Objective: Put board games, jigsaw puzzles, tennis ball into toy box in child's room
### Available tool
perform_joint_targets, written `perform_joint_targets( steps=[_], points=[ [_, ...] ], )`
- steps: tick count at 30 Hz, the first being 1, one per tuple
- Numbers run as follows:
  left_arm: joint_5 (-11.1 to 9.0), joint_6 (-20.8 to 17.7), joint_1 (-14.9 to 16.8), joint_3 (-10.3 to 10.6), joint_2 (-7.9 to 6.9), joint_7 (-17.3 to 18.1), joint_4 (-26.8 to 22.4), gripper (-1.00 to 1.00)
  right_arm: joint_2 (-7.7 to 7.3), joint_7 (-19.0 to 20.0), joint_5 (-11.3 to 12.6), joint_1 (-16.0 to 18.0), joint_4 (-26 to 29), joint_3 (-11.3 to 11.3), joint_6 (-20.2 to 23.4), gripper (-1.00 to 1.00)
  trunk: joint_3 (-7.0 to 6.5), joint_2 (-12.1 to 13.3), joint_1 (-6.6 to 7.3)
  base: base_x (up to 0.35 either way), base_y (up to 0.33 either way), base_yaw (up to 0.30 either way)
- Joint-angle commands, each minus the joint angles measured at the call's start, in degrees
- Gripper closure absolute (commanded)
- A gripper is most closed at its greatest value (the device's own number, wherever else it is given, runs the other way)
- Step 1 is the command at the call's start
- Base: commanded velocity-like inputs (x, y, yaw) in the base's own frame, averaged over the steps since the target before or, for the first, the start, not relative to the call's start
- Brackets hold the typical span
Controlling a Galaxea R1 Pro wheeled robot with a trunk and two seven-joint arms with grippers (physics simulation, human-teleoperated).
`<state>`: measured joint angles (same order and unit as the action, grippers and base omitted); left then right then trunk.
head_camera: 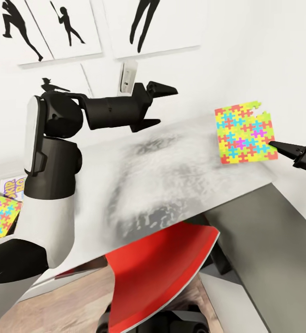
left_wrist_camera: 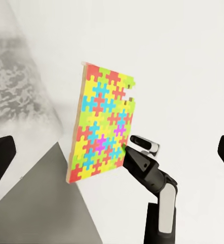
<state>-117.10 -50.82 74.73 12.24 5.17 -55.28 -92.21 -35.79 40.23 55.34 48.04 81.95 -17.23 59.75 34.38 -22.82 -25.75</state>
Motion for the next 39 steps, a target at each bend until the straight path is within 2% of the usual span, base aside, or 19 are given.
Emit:
perform_joint_targets(
  steps=[1,11,20,31,39],
  points=[
    [-0.5,-0.1,0.1,0.1,0.08,-0.6,0.0,-1.0,-0.01,0.4,-0.2,0.0,0.0,-0.1,0.2,1.0,0.05,-0.1,-0.03,-0.016,0.0,0.272],
    [-0.5,-0.2,0.2,1.4,0.19,-0.5,0.0,-1.0,-0.05,0.4,-0.2,0.0,0.2,-0.2,0.2,1.0,-0.16,-0.1,-0.03,-0.159,0.0,0.256],
    [-0.5,-0.1,0.8,1.7,0.23,-0.4,0.0,-1.0,-0.28,0.4,0.0,0.1,0.3,-0.2,0.2,1.0,-0.21,-0.1,-0.03,-0.291,0.0,0.086],
    [-0.6,-0.1,1.9,1.8,0.27,-0.3,0.0,-1.0,-0.76,0.4,3.4,-0.1,1.9,-0.3,0.2,1.0,-0.59,-0.1,-0.03,-0.102,0.0,0.118],
    [-0.6,-0.1,2.2,1.7,0.25,-0.3,0.0,-1.0,-0.81,0.3,4.0,-0.1,2.2,-0.3,0.2,1.0,-1.13,-0.1,-0.03,-0.02,0.0,0.176]
  ],
)
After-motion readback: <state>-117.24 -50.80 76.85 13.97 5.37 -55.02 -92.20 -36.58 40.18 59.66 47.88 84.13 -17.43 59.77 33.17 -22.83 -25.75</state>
